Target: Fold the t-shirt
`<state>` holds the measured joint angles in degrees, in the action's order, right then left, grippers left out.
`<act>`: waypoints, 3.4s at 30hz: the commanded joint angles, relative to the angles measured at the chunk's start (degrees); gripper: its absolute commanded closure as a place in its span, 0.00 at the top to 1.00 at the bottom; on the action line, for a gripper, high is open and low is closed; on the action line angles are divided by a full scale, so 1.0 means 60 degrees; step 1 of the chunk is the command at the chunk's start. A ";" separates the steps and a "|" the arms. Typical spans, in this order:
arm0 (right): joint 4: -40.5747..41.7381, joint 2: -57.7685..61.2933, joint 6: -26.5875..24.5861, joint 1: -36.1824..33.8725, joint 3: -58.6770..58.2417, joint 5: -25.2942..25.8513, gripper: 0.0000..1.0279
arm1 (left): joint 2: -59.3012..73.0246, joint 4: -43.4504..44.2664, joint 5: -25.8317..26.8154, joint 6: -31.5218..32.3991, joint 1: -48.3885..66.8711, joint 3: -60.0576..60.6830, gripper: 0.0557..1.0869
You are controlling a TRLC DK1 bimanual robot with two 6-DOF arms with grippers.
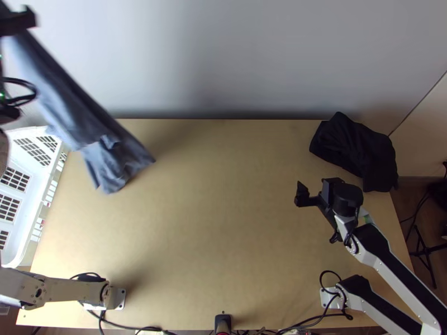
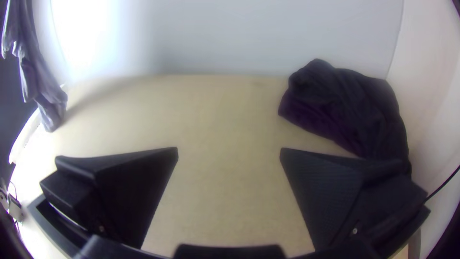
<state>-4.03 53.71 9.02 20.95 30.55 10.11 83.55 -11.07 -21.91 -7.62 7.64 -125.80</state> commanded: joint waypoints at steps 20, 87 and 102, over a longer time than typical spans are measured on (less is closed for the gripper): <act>-0.0002 -0.1101 0.0372 -0.0269 -0.0506 0.0000 0.96 | 0.2262 0.2123 -0.2735 -0.2290 0.7662 0.0063 0.03; 0.1859 0.3982 0.1075 0.1225 0.0710 -0.1919 0.96 | 0.3243 0.8847 0.1455 -0.1514 -0.4115 1.0815 0.04; 0.1771 0.6663 0.1984 0.1621 0.2175 -0.3369 0.96 | 0.2438 0.8906 0.2099 -0.0986 -0.4305 1.1870 0.03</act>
<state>6.76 84.14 17.87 29.50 37.67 -5.54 101.45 42.19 -10.20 -14.87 -18.50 -58.33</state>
